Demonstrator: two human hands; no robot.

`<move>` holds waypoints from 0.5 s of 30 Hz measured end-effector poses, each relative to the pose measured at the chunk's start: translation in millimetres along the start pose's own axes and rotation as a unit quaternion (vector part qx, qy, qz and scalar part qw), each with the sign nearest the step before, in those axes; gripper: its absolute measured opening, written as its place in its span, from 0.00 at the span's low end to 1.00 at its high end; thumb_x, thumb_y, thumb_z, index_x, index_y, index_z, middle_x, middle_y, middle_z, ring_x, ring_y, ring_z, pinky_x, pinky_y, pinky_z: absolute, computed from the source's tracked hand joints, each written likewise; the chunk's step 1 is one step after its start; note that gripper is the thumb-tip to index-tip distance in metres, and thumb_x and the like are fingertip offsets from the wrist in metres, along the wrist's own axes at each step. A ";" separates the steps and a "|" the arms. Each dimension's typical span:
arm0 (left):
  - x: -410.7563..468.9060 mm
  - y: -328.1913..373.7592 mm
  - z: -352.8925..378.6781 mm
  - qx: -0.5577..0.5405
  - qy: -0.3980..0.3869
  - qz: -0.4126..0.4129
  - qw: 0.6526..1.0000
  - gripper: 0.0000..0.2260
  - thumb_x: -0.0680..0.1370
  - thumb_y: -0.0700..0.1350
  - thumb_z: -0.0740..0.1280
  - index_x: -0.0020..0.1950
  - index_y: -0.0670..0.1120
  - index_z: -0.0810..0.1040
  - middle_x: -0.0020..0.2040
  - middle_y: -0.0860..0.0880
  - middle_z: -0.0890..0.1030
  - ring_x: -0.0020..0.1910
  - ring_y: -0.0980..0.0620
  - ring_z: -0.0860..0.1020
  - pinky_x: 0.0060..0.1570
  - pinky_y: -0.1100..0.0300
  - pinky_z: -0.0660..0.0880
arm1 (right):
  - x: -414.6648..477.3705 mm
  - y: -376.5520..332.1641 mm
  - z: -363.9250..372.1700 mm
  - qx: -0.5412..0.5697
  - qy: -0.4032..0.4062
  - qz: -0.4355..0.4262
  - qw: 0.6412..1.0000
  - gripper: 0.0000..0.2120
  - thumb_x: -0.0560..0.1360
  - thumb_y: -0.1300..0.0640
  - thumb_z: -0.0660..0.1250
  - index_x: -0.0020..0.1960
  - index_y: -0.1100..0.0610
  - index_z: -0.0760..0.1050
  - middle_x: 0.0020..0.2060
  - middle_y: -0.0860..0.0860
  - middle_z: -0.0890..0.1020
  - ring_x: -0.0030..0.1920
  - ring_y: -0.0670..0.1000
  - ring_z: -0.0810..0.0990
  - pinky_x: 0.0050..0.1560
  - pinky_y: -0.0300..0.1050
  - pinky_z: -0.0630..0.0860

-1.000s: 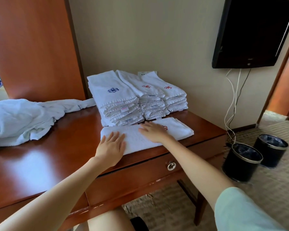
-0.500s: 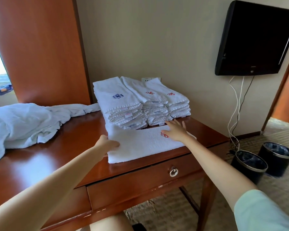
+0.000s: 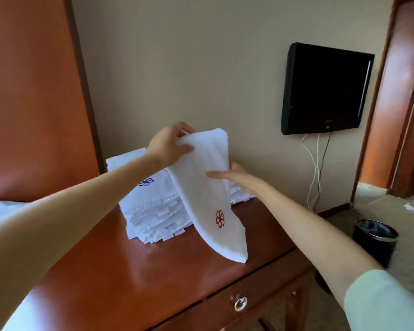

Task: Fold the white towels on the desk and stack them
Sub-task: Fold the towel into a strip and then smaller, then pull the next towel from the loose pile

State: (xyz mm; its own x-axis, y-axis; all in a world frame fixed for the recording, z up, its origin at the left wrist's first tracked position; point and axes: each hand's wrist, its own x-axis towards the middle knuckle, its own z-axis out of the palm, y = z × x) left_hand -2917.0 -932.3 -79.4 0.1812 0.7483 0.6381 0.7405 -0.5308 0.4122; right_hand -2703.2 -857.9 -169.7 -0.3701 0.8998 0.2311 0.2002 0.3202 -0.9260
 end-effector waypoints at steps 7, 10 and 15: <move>80.2 -15.2 16.1 -0.133 0.065 -0.098 0.984 0.26 0.75 0.48 0.72 0.70 0.47 0.69 0.63 0.44 0.76 0.60 0.45 0.76 0.53 0.56 0.73 | 40.6 -42.1 -47.7 0.064 0.048 -0.032 0.996 0.12 0.72 0.60 0.74 0.54 0.55 0.79 0.47 0.49 0.86 0.47 0.49 0.85 0.42 0.39 0.80; 108.7 -34.5 27.1 -0.231 0.069 -0.182 0.953 0.38 0.74 0.54 0.73 0.76 0.48 0.56 0.69 0.44 0.70 0.65 0.46 0.72 0.60 0.57 0.70 | 63.5 -54.5 -69.7 0.038 0.046 -0.024 0.998 0.11 0.74 0.61 0.72 0.55 0.54 0.78 0.48 0.48 0.86 0.48 0.48 0.85 0.42 0.38 0.79; 149.8 -82.2 65.6 -0.358 -0.053 -0.273 0.891 0.42 0.73 0.52 0.73 0.78 0.50 0.50 0.68 0.44 0.72 0.62 0.43 0.76 0.58 0.46 0.77 | 115.5 -55.2 -100.8 0.026 0.048 0.006 0.999 0.12 0.75 0.59 0.71 0.57 0.52 0.77 0.50 0.45 0.85 0.50 0.46 0.84 0.43 0.35 0.79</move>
State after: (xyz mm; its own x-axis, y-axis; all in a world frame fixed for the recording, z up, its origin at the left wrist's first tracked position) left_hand -2908.2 -750.5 -60.3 0.0080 0.9860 0.1664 0.1407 -0.1659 0.9761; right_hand -2665.5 -741.8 -61.8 -0.2794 0.9284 0.2451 0.1556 0.2957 -0.9425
